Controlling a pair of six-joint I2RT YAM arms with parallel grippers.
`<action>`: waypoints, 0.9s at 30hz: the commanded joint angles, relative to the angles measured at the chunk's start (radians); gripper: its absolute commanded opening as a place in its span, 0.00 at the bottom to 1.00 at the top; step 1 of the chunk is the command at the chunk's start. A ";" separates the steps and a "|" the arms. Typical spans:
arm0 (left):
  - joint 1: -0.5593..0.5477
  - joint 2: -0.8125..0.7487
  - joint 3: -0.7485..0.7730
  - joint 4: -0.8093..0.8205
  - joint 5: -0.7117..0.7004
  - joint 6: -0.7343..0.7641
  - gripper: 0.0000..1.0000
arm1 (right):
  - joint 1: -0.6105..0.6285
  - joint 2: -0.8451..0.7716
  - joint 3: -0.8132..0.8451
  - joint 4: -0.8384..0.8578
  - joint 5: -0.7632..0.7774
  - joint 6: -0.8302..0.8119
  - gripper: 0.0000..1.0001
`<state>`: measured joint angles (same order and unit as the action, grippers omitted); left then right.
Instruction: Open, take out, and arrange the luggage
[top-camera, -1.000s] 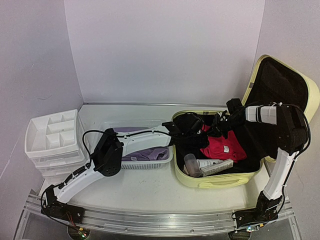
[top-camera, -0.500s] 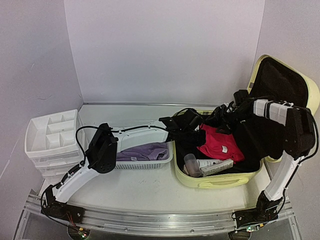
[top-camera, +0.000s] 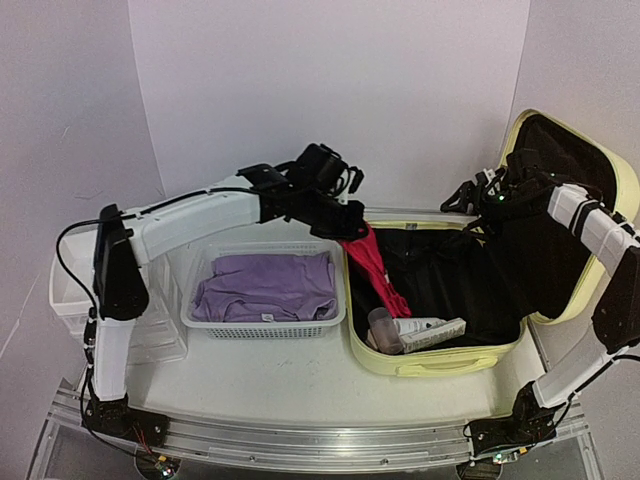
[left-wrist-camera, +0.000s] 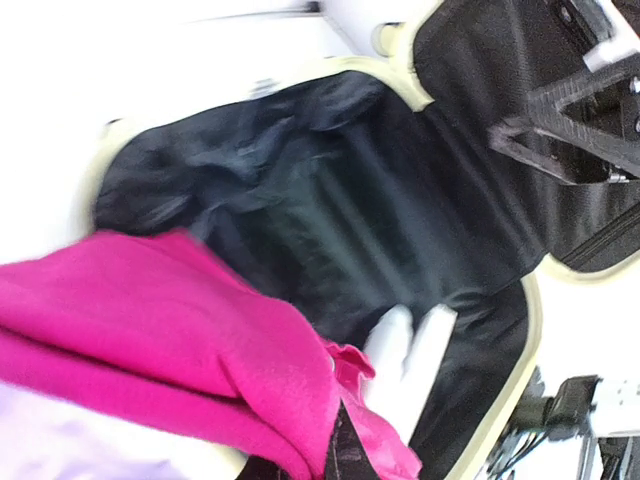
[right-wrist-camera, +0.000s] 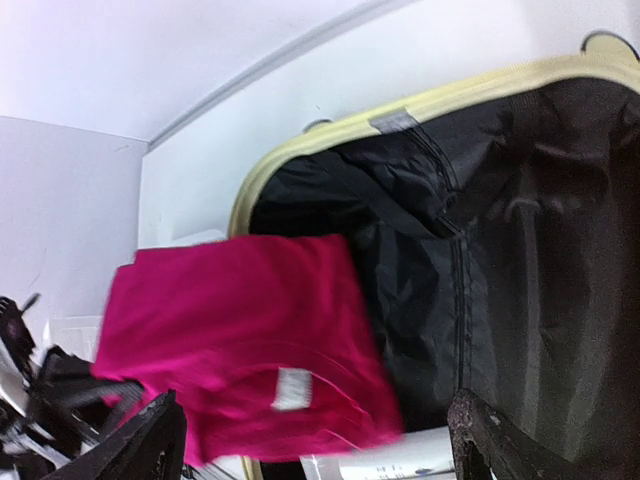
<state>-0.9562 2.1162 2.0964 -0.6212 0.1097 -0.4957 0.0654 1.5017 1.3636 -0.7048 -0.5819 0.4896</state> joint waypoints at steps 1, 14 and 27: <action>0.084 -0.246 -0.205 -0.055 0.062 0.113 0.00 | 0.004 -0.010 -0.011 -0.019 0.020 -0.021 0.90; 0.327 -0.576 -0.654 -0.092 0.097 0.226 0.00 | 0.003 0.032 0.024 -0.022 0.014 0.001 0.90; 0.377 -0.621 -0.831 -0.091 -0.038 0.259 0.00 | 0.005 0.030 0.025 -0.042 0.021 -0.001 0.90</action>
<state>-0.5884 1.5623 1.2972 -0.7330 0.1455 -0.2775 0.0662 1.5398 1.3525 -0.7532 -0.5636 0.4938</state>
